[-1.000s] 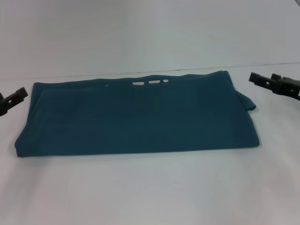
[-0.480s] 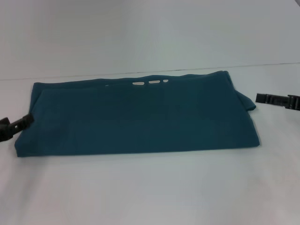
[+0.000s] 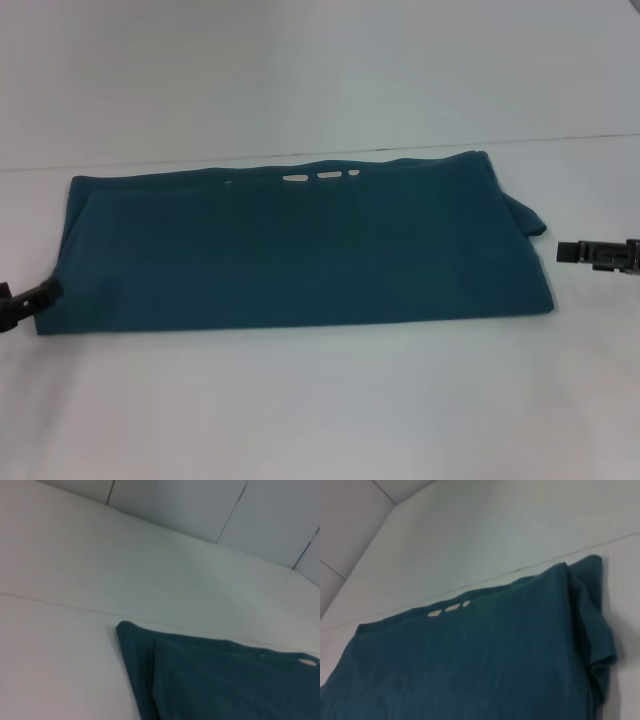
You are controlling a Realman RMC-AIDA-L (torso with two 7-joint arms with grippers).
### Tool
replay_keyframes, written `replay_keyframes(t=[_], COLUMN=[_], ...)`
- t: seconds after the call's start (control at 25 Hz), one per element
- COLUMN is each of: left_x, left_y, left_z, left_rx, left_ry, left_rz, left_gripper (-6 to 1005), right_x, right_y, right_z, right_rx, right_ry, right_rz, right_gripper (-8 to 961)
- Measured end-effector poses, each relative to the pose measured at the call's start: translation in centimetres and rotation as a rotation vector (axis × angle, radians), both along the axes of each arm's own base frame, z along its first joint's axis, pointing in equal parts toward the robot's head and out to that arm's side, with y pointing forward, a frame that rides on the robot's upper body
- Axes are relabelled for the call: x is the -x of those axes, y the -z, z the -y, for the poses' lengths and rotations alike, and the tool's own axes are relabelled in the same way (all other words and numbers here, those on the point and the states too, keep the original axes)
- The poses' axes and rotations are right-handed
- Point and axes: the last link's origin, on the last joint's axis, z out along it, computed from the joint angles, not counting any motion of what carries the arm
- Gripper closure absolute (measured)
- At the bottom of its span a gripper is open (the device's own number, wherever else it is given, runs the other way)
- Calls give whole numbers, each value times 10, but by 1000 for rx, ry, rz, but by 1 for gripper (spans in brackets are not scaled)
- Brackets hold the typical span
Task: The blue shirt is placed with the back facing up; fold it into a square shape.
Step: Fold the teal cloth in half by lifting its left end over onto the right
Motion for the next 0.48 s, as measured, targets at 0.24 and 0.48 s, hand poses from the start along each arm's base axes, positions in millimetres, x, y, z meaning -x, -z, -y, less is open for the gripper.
replay_keyframes(t=[0.24, 0.48], left_x=[1, -1], left_y=[1, 0], left_z=[4, 2], left_rx=[38, 42], left_ry=[7, 15], left_rz=[-19, -21], left_gripper=[91, 91], right_x=[-4, -5], right_y=[3, 5], right_z=[4, 5], right_rx=[7, 9], right_ry=[17, 28], right_rz=[-3, -7], right_gripper=[9, 9])
